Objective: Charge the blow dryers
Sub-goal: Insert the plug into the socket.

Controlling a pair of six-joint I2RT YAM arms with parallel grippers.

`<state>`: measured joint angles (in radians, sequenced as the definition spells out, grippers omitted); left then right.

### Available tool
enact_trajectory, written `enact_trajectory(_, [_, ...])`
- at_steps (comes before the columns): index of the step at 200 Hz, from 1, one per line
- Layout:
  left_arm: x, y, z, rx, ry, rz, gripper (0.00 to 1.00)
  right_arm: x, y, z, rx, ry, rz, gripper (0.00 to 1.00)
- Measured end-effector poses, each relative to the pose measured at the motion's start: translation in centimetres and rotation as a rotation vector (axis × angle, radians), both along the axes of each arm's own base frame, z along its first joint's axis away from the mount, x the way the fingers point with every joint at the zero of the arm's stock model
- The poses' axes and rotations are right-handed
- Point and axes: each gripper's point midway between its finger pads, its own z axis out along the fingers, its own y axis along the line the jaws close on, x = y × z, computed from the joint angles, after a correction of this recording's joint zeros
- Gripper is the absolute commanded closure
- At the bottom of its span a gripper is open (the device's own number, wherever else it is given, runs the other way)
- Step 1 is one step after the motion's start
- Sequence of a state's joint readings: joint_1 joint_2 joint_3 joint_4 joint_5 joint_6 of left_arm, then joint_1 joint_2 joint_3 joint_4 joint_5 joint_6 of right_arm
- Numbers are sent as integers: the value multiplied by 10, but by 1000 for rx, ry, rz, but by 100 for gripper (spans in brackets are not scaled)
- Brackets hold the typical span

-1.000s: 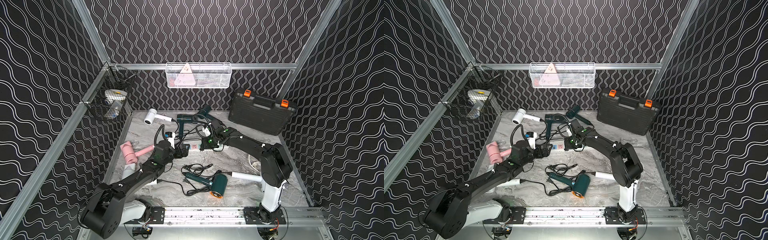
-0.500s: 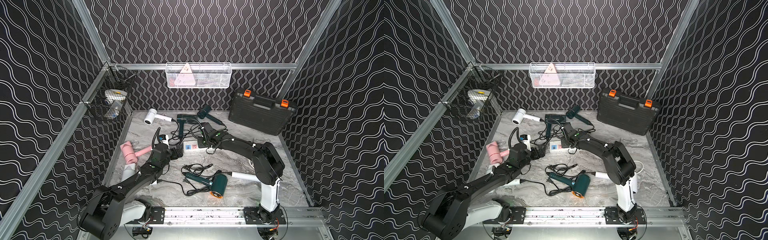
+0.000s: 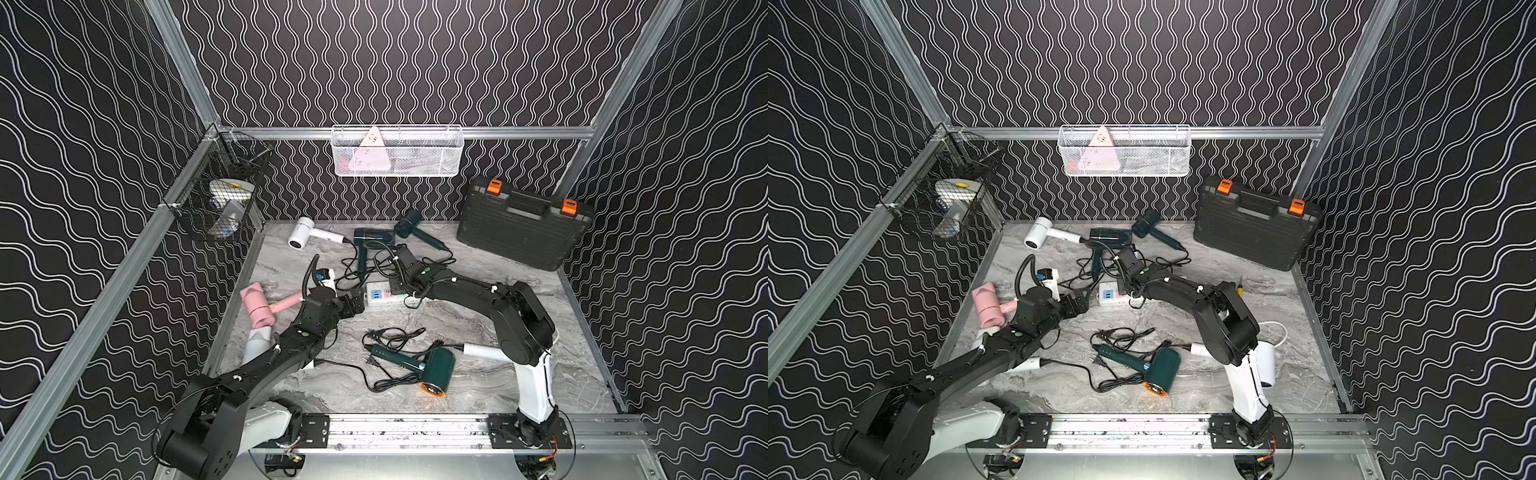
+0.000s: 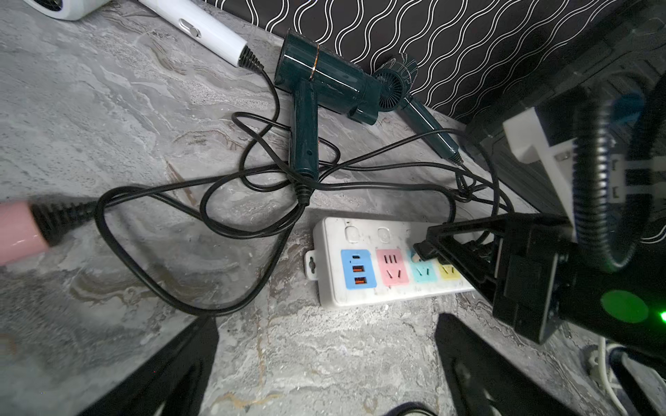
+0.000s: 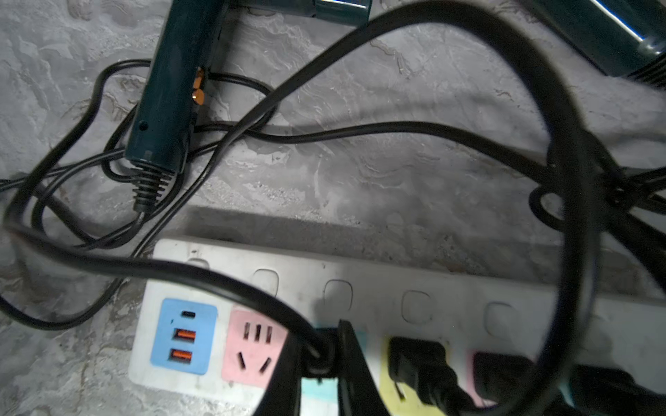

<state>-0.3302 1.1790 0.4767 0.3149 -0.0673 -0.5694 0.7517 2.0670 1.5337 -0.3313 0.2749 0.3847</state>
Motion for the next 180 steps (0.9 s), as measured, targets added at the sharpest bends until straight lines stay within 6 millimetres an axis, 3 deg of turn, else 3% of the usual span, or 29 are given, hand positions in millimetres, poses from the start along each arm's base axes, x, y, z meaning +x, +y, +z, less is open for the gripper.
enact_trajectory(180, [-2, 3, 0, 15, -8, 1, 1, -3, -3, 2, 8, -31, -16, 100])
